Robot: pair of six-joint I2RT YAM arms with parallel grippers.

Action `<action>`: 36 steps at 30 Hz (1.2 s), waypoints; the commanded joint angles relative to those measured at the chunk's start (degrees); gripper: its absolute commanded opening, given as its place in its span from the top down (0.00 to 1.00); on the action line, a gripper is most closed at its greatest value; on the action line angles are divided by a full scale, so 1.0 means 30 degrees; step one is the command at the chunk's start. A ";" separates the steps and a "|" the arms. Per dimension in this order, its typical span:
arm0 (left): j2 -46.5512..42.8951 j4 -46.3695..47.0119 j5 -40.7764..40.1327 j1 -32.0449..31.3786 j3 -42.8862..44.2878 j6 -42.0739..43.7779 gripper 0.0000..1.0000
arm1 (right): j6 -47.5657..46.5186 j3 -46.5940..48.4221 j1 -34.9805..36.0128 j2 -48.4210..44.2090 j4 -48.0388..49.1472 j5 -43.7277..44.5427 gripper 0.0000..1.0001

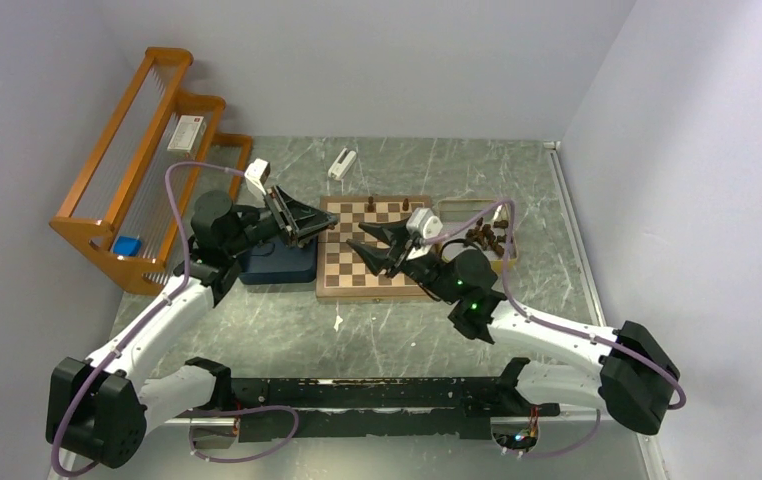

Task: Set up the chess pieces on the board
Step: Place the chess piece on the chessboard.

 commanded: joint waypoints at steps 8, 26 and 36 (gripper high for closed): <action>-0.0182 0.2789 0.0652 -0.0001 -0.1164 -0.2652 0.74 | -0.5520 0.1108 0.2906 0.1941 0.3054 0.2441 0.61; -0.0962 0.2770 0.0486 -0.0001 -0.1427 -0.3109 0.76 | -0.6140 0.1897 0.3675 0.3086 0.3238 0.4418 0.63; -0.1152 0.3099 0.0347 -0.0001 -0.1662 -0.3471 0.76 | -0.5784 0.2802 0.3686 0.4072 0.3028 0.4574 0.67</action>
